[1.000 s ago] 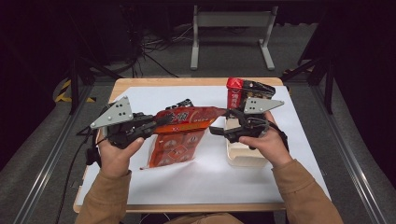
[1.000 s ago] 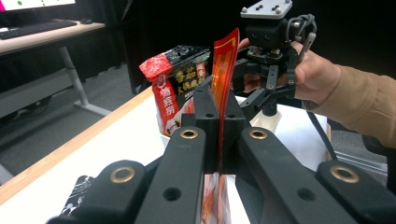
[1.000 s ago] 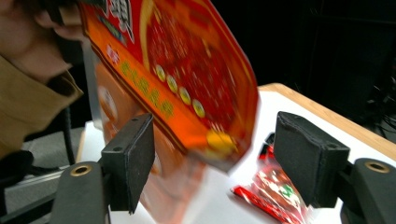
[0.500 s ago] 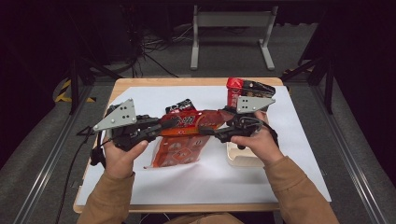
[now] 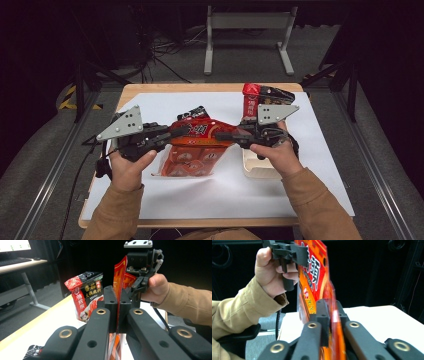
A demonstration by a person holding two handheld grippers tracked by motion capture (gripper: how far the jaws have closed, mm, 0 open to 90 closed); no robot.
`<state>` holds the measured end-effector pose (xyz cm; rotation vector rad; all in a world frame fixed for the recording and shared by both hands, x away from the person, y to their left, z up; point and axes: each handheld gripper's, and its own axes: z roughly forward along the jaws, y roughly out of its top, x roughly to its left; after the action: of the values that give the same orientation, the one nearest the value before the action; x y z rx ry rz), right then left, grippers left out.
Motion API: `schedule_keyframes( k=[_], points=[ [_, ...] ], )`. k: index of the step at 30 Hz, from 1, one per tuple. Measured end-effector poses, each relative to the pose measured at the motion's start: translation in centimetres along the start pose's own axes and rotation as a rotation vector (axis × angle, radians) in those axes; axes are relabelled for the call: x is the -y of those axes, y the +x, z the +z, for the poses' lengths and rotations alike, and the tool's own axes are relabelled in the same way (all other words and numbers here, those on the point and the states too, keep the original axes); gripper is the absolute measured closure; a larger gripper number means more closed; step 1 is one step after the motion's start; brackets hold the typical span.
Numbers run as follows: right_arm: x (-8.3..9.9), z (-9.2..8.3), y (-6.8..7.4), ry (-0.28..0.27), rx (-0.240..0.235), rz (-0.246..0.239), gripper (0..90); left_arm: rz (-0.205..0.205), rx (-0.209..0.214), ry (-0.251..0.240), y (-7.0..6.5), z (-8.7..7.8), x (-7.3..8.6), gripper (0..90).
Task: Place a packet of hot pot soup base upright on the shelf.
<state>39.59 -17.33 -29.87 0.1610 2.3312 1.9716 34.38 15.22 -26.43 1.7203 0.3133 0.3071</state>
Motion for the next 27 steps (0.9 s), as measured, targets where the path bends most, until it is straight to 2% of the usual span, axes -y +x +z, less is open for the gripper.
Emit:
schedule_keyframes(
  k=[4, 10, 19, 23, 27],
  points=[
    [-0.5, -0.3, 0.3, 0.005, -0.001, 0.019, 89.8, -0.006, 0.009, -0.017, 0.1, 0.0, 0.1, 90.0],
    [-1.2, -0.5, 0.7, 0.008, 0.013, 0.023, 90.0, -0.014, 0.018, -0.038, 0.3, -0.2, 0.2, 89.9],
    [-3.0, -1.1, 1.3, 0.055, 0.032, 0.019, 90.0, -0.044, 0.033, -0.046, 1.0, 0.1, 0.7, 87.8],
    [-3.6, -1.4, 1.5, 0.069, 0.038, 0.028, 90.0, -0.042, 0.022, -0.044, 0.9, 0.2, 0.7, 84.2],
    [-4.0, -1.7, 1.6, 0.07, 0.04, 0.03, 90.0, -0.051, -0.009, -0.04, 1.1, 0.1, 0.8, 75.7]
  ],
)
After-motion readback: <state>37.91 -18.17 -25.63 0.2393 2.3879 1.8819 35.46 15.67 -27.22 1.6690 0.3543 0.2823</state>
